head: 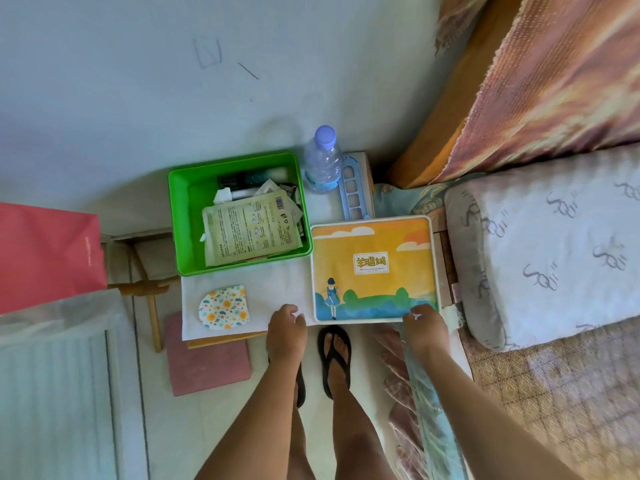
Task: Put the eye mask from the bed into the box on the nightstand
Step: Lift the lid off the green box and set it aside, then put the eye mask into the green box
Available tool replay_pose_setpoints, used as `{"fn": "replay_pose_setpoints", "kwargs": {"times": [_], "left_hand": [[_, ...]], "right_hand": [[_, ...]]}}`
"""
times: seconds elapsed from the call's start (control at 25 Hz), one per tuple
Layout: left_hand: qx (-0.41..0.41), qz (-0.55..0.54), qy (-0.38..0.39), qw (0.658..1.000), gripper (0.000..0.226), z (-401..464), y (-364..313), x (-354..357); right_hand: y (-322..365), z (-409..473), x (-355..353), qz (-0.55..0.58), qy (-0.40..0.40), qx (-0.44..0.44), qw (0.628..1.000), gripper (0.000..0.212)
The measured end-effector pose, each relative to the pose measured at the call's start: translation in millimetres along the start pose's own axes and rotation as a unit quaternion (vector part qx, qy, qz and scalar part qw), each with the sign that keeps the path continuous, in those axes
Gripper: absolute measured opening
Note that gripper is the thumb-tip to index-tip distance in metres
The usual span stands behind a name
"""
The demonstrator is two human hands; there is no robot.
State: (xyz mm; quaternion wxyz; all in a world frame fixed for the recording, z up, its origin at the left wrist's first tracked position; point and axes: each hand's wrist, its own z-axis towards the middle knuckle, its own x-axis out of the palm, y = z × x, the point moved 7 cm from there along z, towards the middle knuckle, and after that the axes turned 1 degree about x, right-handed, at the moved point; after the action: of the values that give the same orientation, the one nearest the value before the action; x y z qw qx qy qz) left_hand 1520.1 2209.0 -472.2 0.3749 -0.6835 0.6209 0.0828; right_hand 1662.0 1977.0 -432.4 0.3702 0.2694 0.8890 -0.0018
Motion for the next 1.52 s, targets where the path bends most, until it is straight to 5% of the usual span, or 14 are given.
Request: {"fn": "replay_pose_setpoints", "kwargs": {"times": [0.28, 0.4, 0.68, 0.84, 1.08, 1.24, 1.36, 1.52], "left_hand": [[-0.026, 0.044, -0.064, 0.997, 0.031, 13.2, 52.0, -82.7], [0.024, 0.16, -0.075, 0.984, 0.035, 31.1, 62.2, -109.2], [0.167, 0.37, 0.008, 0.914, 0.07, 80.0, 63.3, -97.4], [0.15, 0.408, -0.036, 0.9, 0.071, 85.8, 62.7, -94.2], [0.131, 0.261, -0.053, 0.955, 0.03, 73.0, 55.9, -117.5], [0.075, 0.02, -0.035, 0.996, 0.024, 52.8, 47.2, -143.5], [0.065, -0.217, -0.027, 0.974, 0.024, 49.6, 21.9, -161.6], [0.04, -0.343, -0.04, 0.938, 0.033, 76.2, -17.5, -167.4]], "right_hand": [[84.8, -52.3, 81.1, -0.19, 0.126, -0.158, 0.961, 0.041], [102.1, -64.6, 108.3, -0.246, 0.156, -0.172, 0.941, 0.041], [127.9, -71.9, 151.8, -0.375, 0.134, -0.244, 0.884, 0.036], [131.1, -73.5, 156.5, -0.396, 0.127, -0.257, 0.872, 0.036], [131.3, -77.6, 142.5, -0.387, 0.122, -0.249, 0.879, 0.037], [134.2, -84.7, 129.4, -0.379, 0.124, -0.245, 0.884, 0.037], [134.1, -89.4, 118.6, -0.373, 0.127, -0.234, 0.889, 0.037], [139.3, -85.3, 109.7, -0.359, 0.12, -0.226, 0.897, 0.036]]}}
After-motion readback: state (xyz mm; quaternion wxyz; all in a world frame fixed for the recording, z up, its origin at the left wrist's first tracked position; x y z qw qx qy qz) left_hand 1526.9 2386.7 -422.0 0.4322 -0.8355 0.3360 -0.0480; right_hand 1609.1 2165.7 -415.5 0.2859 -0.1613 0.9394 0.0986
